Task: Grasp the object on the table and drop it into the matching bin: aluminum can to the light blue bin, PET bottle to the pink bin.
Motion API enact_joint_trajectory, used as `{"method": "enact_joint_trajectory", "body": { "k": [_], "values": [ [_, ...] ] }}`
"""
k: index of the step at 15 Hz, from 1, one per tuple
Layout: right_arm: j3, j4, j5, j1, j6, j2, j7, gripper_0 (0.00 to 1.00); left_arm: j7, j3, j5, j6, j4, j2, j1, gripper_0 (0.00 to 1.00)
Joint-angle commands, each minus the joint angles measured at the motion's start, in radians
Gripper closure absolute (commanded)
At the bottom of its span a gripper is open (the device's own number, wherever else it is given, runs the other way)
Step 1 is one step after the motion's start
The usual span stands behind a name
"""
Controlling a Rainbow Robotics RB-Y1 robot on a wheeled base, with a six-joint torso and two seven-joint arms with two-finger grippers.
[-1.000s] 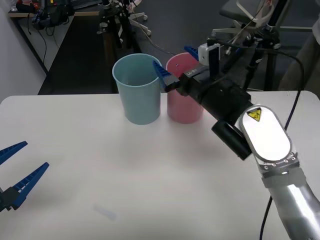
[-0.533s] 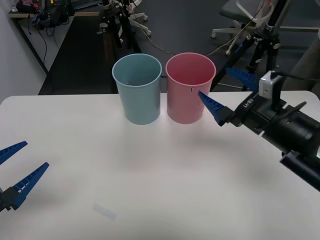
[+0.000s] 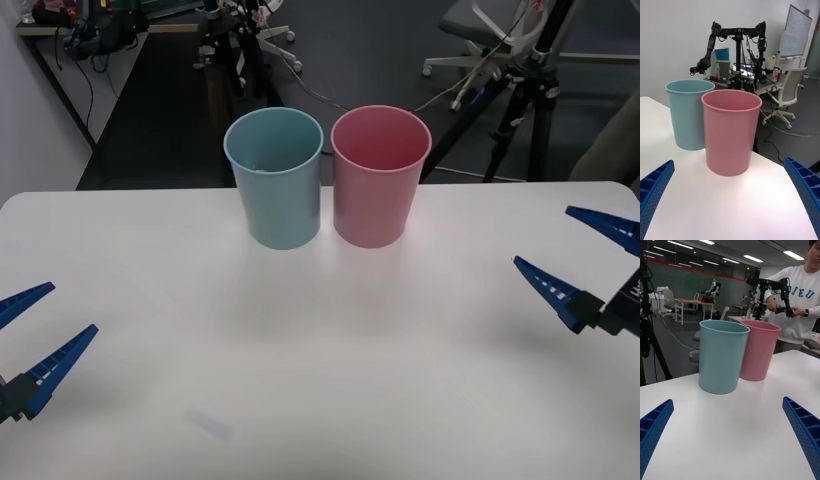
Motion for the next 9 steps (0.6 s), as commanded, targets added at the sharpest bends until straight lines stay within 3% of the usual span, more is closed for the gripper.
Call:
{"method": "enact_joint_trajectory", "body": {
  "k": [1, 5, 9],
  "values": [
    [-0.059, 0.000, -0.068, 0.096, -0.016, -0.005, -0.002, 0.00, 0.000, 0.000, 0.000, 0.000, 0.000, 0.000, 0.000, 0.00],
    [-0.115, 0.000, -0.156, 0.208, -0.019, -0.028, -0.013, 0.00, 0.000, 0.000, 0.000, 0.000, 0.000, 0.000, 0.000, 0.00],
    [-0.139, 0.000, -0.176, 0.233, -0.027, -0.028, -0.015, 0.00, 0.000, 0.000, 0.000, 0.000, 0.000, 0.000, 0.000, 0.00]
  ]
}}
